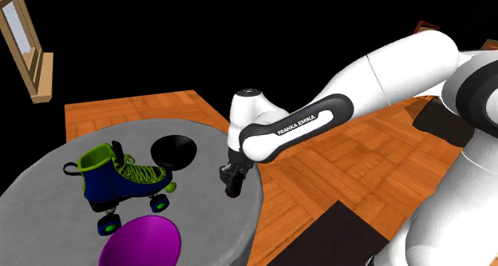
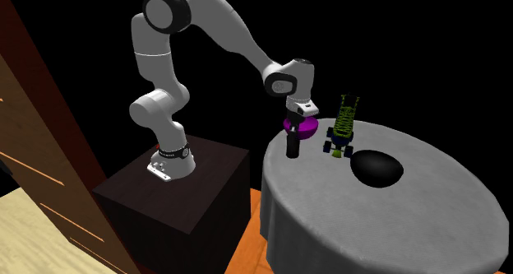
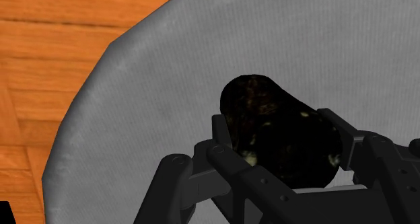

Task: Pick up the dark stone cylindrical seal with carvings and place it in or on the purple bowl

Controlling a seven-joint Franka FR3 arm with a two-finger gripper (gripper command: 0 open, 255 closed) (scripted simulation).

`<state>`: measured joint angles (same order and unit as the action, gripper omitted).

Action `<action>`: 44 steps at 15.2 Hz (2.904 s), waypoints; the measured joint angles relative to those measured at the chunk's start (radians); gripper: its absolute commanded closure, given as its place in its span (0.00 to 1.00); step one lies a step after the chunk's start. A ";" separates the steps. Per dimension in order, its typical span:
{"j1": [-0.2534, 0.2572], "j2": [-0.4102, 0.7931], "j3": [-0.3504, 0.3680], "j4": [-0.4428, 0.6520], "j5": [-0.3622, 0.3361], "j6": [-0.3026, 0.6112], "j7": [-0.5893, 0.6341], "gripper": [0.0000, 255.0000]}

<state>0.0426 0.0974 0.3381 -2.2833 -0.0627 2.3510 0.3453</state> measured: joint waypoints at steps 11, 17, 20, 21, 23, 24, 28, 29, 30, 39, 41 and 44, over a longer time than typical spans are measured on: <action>-0.004 -0.091 0.003 0.054 0.045 -0.139 -0.034 1.00; 0.034 -0.065 0.041 0.127 0.036 -0.189 0.045 1.00; 0.070 -0.022 0.070 0.175 0.016 -0.200 0.120 1.00; 0.082 -0.008 0.080 0.205 0.010 -0.217 0.145 1.00; 0.110 0.030 0.097 0.263 -0.008 -0.242 0.197 1.00; 0.124 0.054 0.105 0.293 -0.020 -0.250 0.223 1.00; 0.191 0.148 0.130 0.416 -0.066 -0.294 0.327 1.00; 0.213 0.181 0.135 0.463 -0.082 -0.312 0.355 1.00; 0.228 0.195 0.140 0.485 -0.089 -0.323 0.376 1.00; 0.410 0.433 0.146 0.819 -0.188 -0.445 0.543 1.00; 0.416 0.450 0.142 0.819 -0.196 -0.429 0.549 1.00; 0.418 0.467 0.137 0.800 -0.204 -0.396 0.555 1.00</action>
<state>0.4605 0.5640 0.4753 -1.4833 -0.2666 1.9549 0.9005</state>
